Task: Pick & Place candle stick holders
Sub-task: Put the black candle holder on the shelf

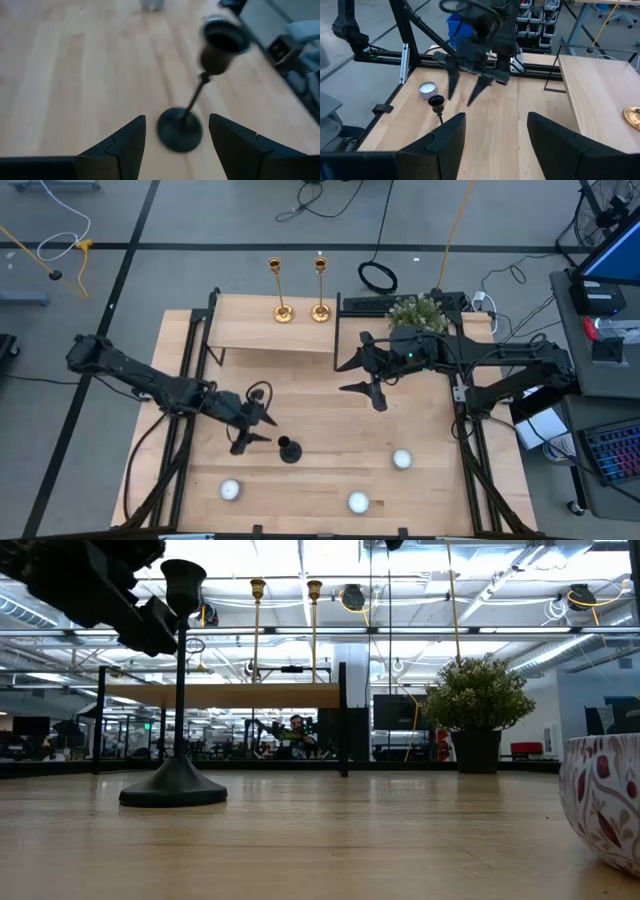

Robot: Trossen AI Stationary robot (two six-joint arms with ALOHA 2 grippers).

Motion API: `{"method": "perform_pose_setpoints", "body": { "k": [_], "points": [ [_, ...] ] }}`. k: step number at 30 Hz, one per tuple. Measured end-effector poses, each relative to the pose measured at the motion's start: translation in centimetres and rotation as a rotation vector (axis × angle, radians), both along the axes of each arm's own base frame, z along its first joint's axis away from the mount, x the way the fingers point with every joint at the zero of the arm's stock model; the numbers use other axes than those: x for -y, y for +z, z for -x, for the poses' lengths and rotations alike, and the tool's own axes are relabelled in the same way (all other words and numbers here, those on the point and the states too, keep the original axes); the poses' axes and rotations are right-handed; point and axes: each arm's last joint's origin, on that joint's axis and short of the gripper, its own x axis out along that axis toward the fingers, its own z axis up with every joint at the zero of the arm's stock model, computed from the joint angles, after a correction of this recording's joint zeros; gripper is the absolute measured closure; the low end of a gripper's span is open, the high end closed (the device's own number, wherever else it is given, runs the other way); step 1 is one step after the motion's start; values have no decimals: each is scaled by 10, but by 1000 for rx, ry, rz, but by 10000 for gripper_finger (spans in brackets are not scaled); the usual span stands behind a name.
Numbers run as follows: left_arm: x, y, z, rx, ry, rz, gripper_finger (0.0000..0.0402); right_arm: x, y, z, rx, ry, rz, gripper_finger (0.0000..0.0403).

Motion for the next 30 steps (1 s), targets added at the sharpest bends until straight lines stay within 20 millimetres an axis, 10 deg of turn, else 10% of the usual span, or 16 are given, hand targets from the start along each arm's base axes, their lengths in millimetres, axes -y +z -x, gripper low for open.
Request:
{"method": "perform_pose_setpoints", "body": {
  "k": [21, 30],
  "points": [
    [32, -37, -35, 133, -50, 54, 181, 0, -94, -2, 52, -24, -81, 193],
    [32, -37, -36, 138, -52, 54, 337, -1, -111, 2, 86, -39, -137, 193]
  ]
}}
